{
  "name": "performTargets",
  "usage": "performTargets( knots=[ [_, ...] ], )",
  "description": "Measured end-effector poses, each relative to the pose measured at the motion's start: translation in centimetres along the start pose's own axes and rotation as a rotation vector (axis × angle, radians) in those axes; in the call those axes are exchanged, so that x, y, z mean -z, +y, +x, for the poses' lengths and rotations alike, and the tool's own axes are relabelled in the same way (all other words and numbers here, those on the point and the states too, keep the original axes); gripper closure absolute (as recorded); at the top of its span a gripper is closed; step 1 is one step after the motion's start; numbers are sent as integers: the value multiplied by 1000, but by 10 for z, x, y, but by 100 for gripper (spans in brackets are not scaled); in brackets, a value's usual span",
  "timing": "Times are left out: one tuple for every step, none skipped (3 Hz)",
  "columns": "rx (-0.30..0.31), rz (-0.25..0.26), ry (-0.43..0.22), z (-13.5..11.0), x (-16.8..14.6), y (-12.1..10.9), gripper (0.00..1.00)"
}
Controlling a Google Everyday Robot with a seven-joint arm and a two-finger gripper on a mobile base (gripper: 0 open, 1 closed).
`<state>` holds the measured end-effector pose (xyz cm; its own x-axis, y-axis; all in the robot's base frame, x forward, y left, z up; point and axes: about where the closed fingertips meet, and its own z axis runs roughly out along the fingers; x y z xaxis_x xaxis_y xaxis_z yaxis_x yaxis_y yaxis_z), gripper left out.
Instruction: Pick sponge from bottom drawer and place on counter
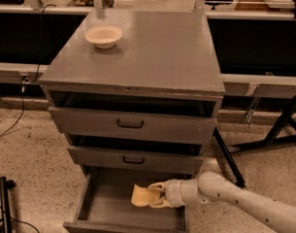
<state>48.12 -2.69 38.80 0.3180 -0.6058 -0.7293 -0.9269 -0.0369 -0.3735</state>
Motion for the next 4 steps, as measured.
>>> performTargets(
  knots=[
    [93,-7,-48,-29,62,-34,100],
    [159,-45,-92,-57,105,-63,100],
    [165,-116,-135,-68,110,-48,100],
    [169,-120,-135,-70,111,-49,100]
  ],
)
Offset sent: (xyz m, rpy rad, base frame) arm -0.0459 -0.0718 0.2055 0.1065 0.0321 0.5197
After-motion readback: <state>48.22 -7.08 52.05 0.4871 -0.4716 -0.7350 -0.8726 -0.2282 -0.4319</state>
